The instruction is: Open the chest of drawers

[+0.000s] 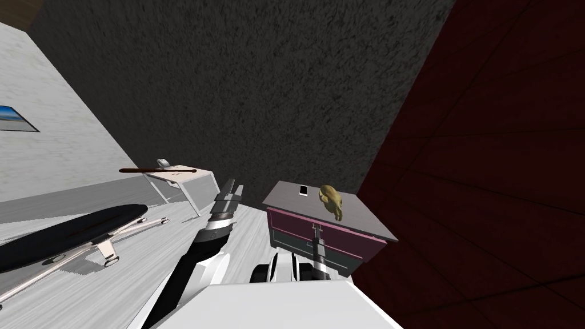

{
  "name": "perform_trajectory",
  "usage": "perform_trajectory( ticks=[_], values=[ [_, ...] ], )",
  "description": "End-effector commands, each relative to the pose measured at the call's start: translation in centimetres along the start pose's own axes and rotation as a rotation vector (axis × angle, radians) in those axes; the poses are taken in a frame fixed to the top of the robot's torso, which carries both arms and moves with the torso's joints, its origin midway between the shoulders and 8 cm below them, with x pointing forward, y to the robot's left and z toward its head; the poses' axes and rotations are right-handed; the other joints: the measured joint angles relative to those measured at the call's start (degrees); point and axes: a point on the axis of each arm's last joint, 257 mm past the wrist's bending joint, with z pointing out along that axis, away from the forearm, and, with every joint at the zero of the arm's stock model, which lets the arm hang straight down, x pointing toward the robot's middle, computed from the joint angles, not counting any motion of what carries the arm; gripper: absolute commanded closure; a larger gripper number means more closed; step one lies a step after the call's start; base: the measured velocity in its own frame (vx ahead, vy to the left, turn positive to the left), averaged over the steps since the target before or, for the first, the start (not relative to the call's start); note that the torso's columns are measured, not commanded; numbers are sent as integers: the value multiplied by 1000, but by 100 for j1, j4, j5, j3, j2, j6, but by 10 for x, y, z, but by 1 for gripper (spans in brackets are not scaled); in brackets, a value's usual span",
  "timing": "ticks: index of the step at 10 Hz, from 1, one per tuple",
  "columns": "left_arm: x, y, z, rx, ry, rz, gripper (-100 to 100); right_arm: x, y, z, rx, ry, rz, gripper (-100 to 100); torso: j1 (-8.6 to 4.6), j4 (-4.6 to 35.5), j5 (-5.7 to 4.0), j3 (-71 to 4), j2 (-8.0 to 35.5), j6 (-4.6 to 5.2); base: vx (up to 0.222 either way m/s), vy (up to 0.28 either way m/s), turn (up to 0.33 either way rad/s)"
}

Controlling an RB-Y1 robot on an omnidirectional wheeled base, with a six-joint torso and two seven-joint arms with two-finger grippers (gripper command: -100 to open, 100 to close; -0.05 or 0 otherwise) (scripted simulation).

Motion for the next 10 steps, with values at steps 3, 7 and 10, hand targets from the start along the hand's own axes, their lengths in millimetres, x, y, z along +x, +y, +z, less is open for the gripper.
perform_trajectory(
  ticks=[3,7,10],
  values=[
    [0,0,0,0,0,0,0,16,-1,-13,-13,43,-9,100,-2,-3,-4,-7,-14,-5,-39,17,109],
    [0,0,0,0,0,0,0,35,-4,-27,-33,89,-21,100,1,-5,-8,-5,-14,-8,-41,18,124],
    [0,0,0,0,0,0,0,46,-7,-32,-32,112,-29,100,-16,-15,-16,-11,-30,-3,-33,12,95]
  ],
)
